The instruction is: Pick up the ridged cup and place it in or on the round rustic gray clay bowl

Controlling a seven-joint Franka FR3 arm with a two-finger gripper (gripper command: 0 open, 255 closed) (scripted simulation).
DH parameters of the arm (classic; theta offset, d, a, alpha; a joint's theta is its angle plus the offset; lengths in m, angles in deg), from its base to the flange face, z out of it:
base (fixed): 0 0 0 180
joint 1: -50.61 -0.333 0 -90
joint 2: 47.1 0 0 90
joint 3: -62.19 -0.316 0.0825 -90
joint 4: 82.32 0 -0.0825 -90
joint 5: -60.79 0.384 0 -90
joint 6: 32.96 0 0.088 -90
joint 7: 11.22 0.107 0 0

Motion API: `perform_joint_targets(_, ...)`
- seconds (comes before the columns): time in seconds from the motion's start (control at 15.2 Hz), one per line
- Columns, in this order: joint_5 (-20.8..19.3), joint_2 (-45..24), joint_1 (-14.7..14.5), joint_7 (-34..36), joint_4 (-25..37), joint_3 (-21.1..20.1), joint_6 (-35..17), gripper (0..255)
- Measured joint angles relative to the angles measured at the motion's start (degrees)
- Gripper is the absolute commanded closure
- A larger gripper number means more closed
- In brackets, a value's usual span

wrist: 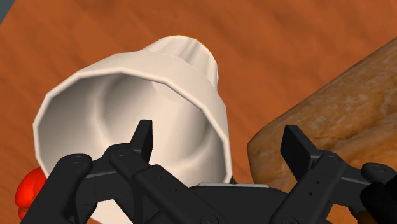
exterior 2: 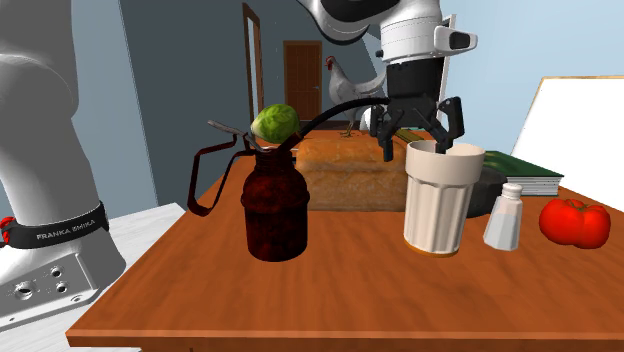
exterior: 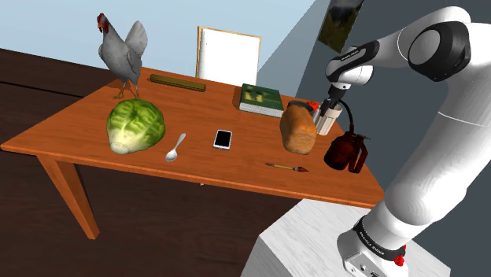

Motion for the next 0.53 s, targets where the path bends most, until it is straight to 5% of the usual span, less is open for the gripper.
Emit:
perform_joint_targets(0.07,0.01,-0.01,0.00,0.00,0.00,0.00,-0.01,0)
perform_joint_targets(0.13,0.01,-0.01,0.00,0.00,0.00,0.00,-0.01,255)
perform_joint_targets(0.53,-0.01,0.07,-0.02,0.00,0.04,-0.02,-0.03,255)
